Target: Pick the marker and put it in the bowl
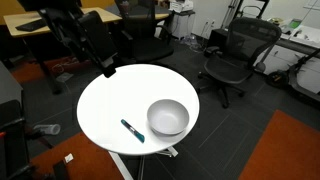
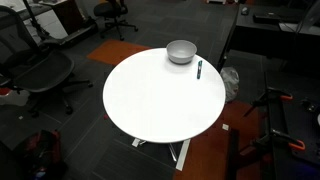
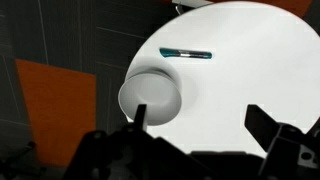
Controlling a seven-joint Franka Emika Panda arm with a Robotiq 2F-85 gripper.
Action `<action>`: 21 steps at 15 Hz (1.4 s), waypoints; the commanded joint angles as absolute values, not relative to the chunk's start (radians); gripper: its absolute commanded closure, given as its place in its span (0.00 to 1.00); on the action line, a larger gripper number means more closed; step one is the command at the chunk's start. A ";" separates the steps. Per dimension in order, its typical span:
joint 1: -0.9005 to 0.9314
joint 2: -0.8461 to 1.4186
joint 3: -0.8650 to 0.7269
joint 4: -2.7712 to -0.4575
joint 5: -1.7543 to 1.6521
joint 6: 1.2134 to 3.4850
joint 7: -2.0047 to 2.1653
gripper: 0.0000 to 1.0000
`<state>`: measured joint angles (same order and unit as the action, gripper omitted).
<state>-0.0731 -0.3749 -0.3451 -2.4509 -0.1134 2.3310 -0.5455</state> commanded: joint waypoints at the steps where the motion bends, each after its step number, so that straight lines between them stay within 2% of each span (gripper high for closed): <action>1: -0.093 -0.373 -0.326 -2.450 -0.103 2.329 -0.552 0.00; 10: -0.101 -0.350 -0.300 -2.454 -0.107 2.358 -0.472 0.00; 21: -0.137 -0.227 -0.159 -2.487 -0.080 2.413 0.136 0.00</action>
